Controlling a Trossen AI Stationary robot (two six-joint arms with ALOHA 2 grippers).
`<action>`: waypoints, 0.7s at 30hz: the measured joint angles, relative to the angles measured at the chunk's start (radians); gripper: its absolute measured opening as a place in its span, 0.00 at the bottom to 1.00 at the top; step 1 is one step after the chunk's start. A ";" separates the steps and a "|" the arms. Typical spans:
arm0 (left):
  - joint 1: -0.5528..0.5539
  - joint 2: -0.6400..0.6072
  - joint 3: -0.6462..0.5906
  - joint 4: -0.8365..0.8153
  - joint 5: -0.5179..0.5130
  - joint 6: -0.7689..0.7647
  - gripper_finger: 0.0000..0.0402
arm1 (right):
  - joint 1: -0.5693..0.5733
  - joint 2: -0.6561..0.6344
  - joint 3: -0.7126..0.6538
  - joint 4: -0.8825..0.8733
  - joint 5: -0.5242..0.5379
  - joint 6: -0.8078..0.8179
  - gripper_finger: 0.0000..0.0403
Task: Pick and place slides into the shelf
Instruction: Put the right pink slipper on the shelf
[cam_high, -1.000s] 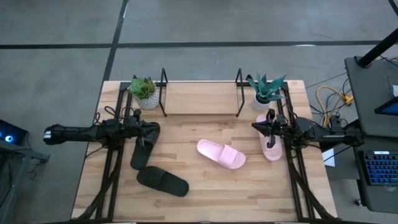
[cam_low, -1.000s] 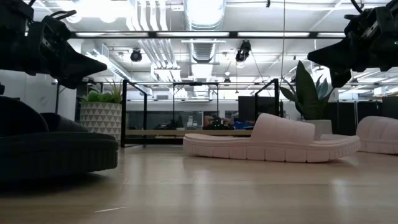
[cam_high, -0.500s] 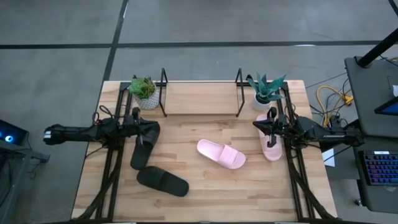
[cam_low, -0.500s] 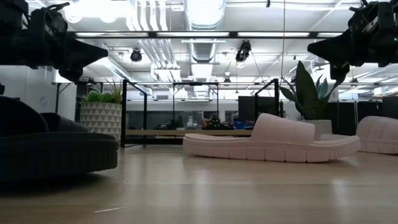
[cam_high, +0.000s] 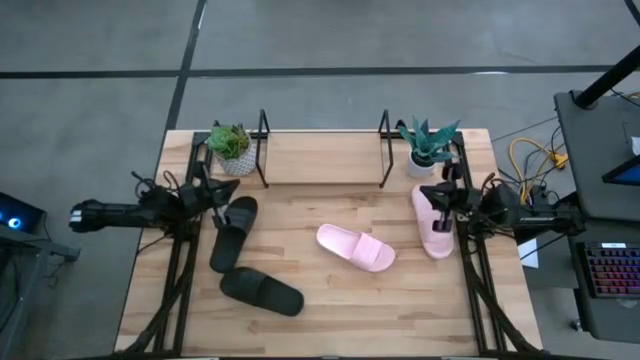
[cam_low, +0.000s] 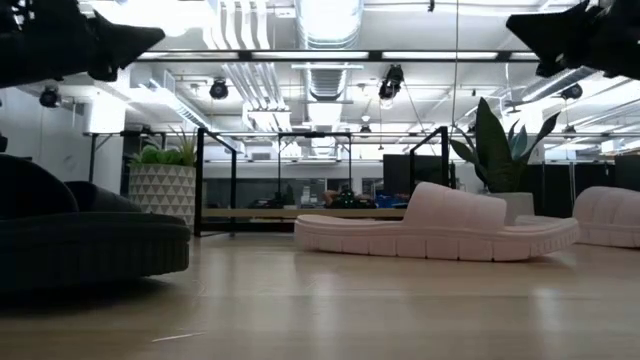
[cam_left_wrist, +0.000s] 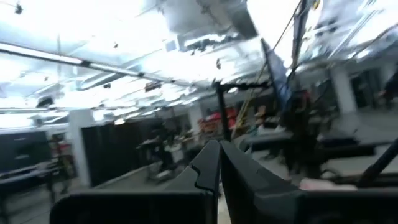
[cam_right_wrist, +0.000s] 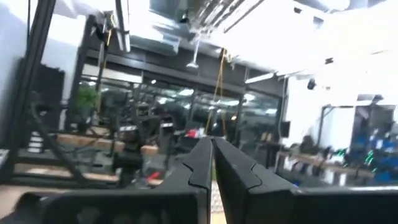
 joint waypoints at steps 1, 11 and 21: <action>0.000 0.006 0.003 -0.004 -0.014 0.012 0.01 | 0.000 0.000 0.007 -0.003 0.000 -0.005 0.06; 0.000 0.101 0.053 0.021 -0.022 0.020 0.28 | 0.000 0.110 0.182 -0.096 0.030 0.021 0.43; 0.000 0.190 0.045 0.132 -0.021 0.017 0.41 | 0.000 0.358 0.462 -0.315 0.025 0.033 0.52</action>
